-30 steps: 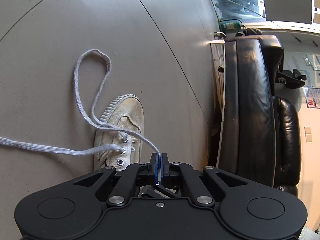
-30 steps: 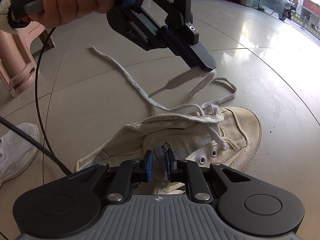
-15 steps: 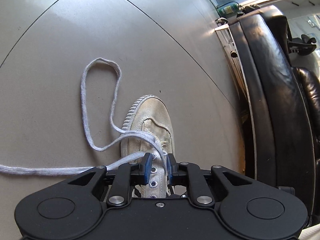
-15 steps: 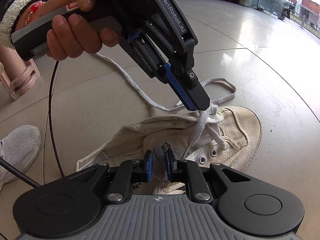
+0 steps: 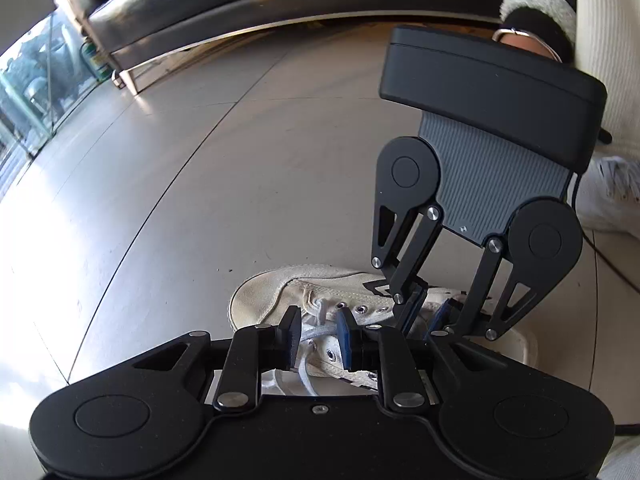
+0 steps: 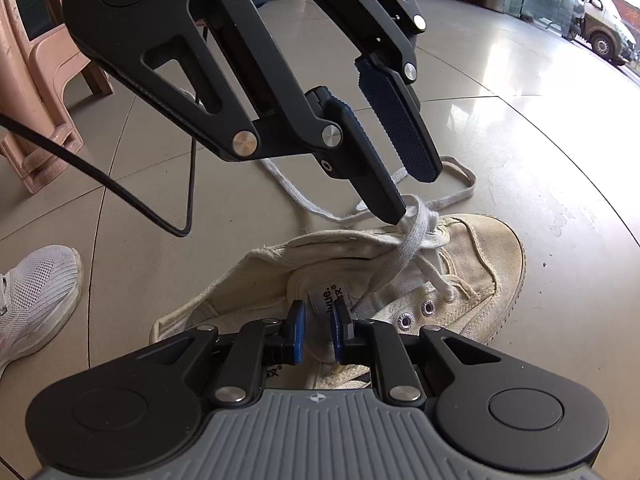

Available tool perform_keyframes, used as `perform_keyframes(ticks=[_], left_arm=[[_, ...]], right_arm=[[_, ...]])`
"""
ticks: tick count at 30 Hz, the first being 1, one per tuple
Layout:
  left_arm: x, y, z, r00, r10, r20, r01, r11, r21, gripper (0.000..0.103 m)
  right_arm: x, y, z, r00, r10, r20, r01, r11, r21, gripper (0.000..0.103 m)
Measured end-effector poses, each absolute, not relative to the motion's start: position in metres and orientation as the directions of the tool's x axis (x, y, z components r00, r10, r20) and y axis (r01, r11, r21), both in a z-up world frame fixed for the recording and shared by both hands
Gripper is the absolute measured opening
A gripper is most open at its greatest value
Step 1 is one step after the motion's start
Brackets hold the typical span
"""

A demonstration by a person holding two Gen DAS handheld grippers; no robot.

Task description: Lace up shoes with both hands

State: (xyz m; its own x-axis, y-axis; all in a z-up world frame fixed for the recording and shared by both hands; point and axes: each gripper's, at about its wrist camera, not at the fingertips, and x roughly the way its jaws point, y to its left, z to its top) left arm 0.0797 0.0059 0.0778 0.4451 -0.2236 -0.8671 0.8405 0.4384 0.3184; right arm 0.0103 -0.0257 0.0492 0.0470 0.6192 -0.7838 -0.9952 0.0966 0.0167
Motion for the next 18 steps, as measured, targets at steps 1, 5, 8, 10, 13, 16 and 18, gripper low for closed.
perform_keyframes(ticks=[1, 5, 8, 10, 13, 16, 18], left_arm=[[0.082, 0.001, 0.074, 0.414, -0.212, -0.885, 0.875, 0.361, 0.322, 0.017], [0.09, -0.014, 0.062, 0.273, -0.179, -0.945, 0.956, 0.163, 0.245, 0.021], [0.094, -0.022, 0.054, 0.223, -0.142, -0.964, 0.974, 0.082, 0.213, 0.022], [0.098, -0.025, 0.052, 0.186, -0.123, -0.975, 0.982, 0.055, 0.18, 0.022], [0.1, -0.031, 0.048, 0.15, -0.092, -0.984, 0.989, 0.006, 0.15, 0.023], [0.098, -0.038, 0.045, 0.135, -0.053, -0.989, 0.988, -0.072, 0.138, 0.024], [0.095, -0.045, 0.044, 0.141, -0.021, -0.99, 0.981, -0.133, 0.142, 0.024]], right_arm=[[0.011, -0.026, 0.049, 0.047, 0.619, -0.784, -0.995, 0.097, 0.017, 0.016], [0.014, -0.03, 0.051, 0.031, 0.622, -0.782, -0.995, 0.094, 0.035, 0.023], [0.012, -0.033, 0.051, 0.014, 0.626, -0.78, -0.996, 0.077, 0.044, 0.037], [0.008, -0.034, 0.051, 0.015, 0.628, -0.778, -0.997, 0.065, 0.034, 0.042], [0.008, -0.037, 0.052, 0.014, 0.634, -0.773, -0.998, 0.06, 0.031, 0.043], [0.006, -0.034, 0.055, -0.003, 0.638, -0.77, -0.997, 0.061, 0.054, 0.043], [0.012, -0.034, 0.055, -0.011, 0.638, -0.77, -0.996, 0.057, 0.061, 0.043]])
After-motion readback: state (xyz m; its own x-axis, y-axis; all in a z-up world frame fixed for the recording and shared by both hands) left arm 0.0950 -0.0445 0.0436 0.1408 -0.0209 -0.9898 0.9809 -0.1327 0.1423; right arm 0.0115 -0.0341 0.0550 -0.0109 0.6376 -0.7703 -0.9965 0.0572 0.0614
